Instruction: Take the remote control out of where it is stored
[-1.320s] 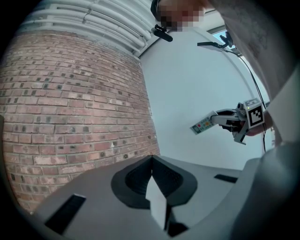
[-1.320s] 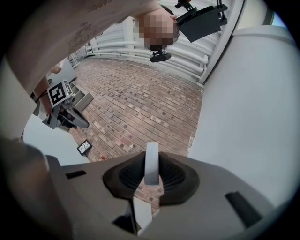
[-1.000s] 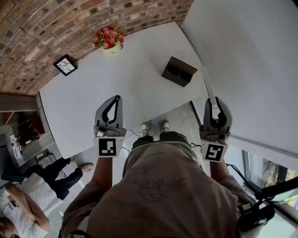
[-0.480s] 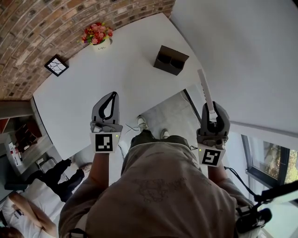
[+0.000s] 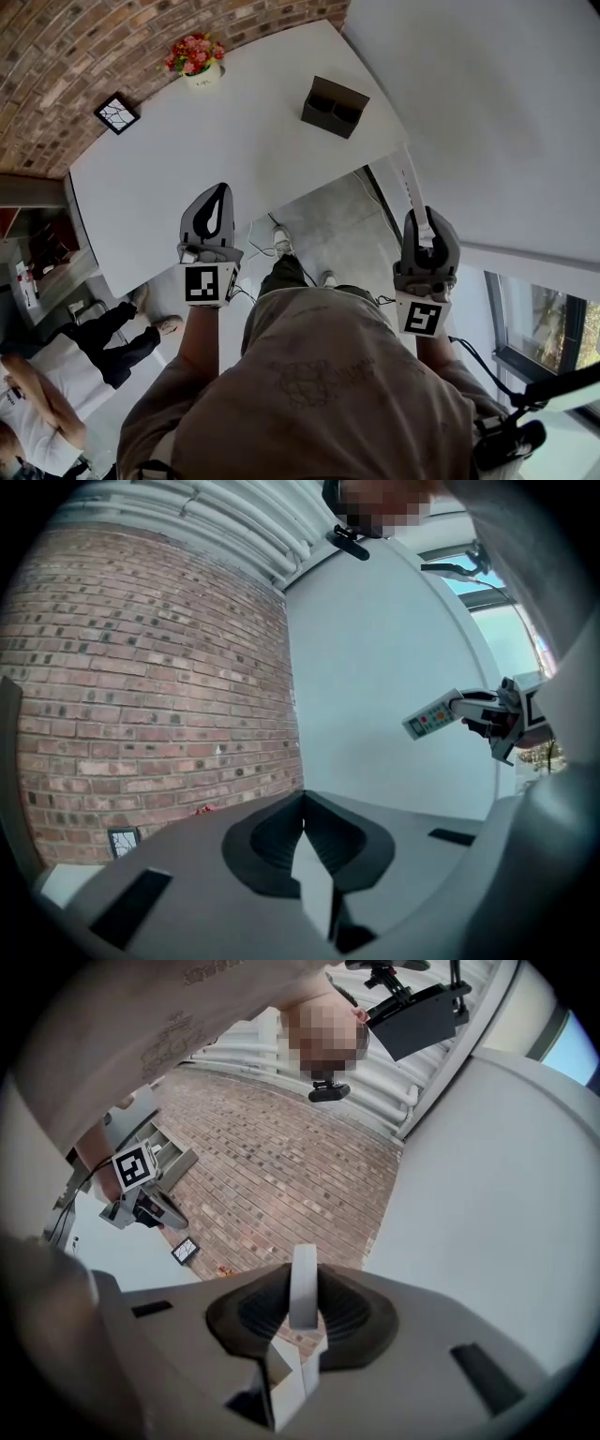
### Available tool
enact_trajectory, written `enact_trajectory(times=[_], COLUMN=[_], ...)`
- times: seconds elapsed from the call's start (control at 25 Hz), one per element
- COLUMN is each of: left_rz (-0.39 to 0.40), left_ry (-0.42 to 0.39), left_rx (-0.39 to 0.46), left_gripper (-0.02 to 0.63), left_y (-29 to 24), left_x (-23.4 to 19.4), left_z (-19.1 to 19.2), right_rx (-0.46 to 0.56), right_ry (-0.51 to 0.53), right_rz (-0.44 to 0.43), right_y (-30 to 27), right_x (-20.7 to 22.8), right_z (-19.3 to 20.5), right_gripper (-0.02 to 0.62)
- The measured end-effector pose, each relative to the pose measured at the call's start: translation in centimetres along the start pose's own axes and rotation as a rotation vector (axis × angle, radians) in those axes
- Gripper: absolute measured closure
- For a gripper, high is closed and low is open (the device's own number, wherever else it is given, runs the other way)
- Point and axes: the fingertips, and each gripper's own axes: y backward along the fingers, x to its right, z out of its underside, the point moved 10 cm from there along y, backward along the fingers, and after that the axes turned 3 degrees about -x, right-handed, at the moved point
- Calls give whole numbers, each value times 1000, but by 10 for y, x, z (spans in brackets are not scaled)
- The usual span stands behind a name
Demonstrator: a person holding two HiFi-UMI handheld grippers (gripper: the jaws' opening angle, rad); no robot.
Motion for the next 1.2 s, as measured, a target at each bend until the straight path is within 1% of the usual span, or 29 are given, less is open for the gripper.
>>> enact_trajectory(times=[0.16, 0.36, 0.56, 0.68, 0.92, 1.2], left_rz=[-39, -77, -159, -195, -222, -225], left_ry=[16, 2, 63, 74, 43, 20], left_rx=[-14, -24, 2, 5, -19, -18], left_gripper=[594, 595, 595, 595, 595, 595], left_y=[26, 59, 94, 116, 154, 169], left_x=[35, 80, 117, 140, 176, 199], left_z=[0, 0, -1, -6, -19, -36], right_rx=[24, 54, 100, 113, 129, 124], right_ry=[-35, -54, -71, -84, -123, -151], right_rz=[-7, -20, -45, -63, -88, -114], right_y=[31, 70, 108, 129, 161, 185], right_x=[17, 38, 57, 66, 74, 78], right_z=[8, 16, 24, 28, 29, 28], right_gripper=[512, 514, 513, 513, 512, 513])
